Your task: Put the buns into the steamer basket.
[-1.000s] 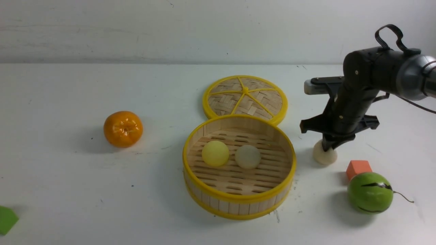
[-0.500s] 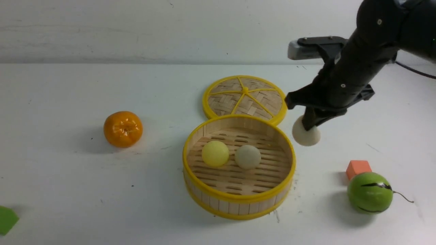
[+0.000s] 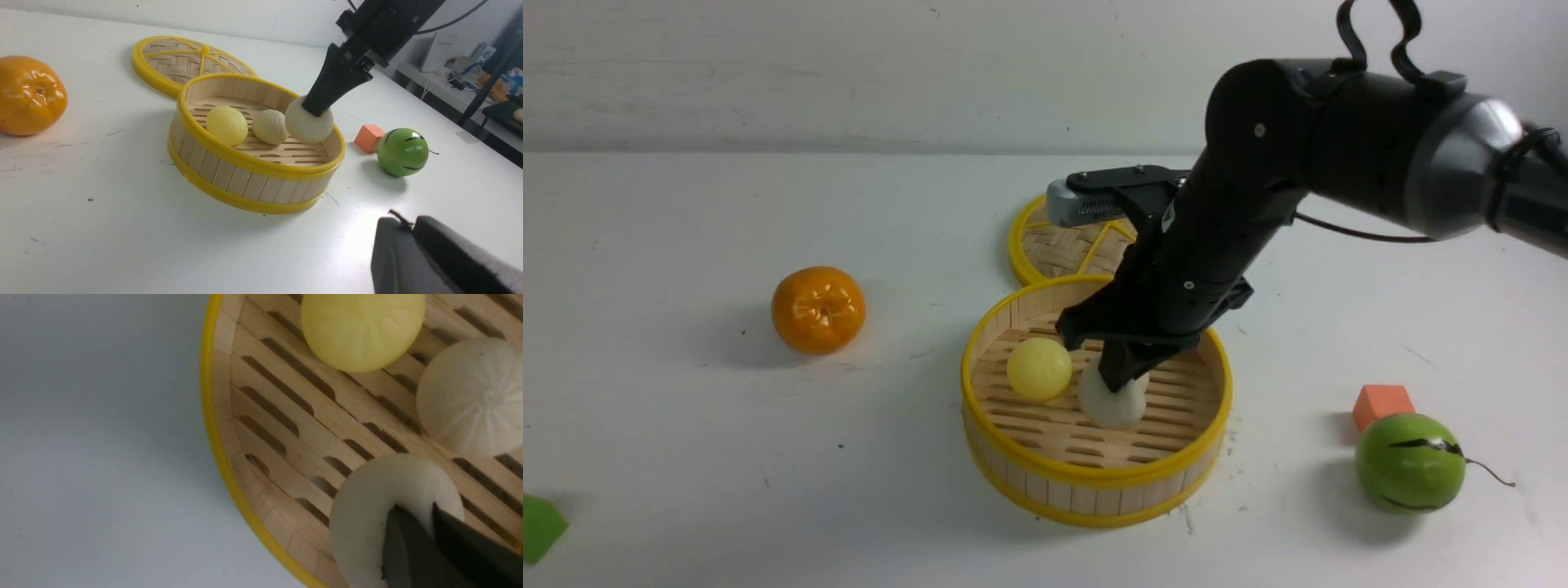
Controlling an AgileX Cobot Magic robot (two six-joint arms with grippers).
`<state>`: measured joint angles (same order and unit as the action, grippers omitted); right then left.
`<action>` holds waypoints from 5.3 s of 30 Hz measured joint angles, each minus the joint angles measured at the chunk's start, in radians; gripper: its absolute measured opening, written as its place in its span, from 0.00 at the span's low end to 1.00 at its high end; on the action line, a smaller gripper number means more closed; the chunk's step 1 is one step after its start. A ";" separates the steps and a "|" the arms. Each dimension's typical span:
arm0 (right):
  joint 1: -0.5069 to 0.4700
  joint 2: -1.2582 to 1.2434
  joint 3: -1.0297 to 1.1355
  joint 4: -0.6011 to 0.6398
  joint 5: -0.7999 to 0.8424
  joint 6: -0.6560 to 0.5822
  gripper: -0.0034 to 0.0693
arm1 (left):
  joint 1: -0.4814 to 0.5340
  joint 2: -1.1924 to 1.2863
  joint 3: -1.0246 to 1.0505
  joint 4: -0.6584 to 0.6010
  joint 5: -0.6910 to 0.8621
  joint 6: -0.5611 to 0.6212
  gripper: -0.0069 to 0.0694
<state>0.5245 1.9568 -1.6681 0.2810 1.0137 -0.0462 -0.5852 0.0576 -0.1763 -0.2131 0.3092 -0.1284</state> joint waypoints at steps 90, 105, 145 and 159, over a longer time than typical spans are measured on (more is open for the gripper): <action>-0.437 -1.779 1.385 -0.425 -0.445 0.230 0.02 | 0.000 0.000 0.000 0.000 -0.001 0.000 0.26; -0.565 -1.967 1.688 -0.364 -0.631 0.237 0.02 | 0.000 0.000 0.000 0.000 0.003 0.000 0.28; -0.565 -1.967 1.688 -0.338 -0.629 0.237 0.06 | 0.372 -0.068 0.176 0.067 -0.123 -0.013 0.09; -0.565 -1.967 1.688 -0.336 -0.629 0.237 0.08 | 0.383 -0.068 0.207 0.117 0.060 -0.031 0.07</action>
<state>-0.0403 -0.0103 0.0198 -0.0548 0.3849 0.1910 -0.2021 -0.0103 0.0306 -0.0964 0.3695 -0.1593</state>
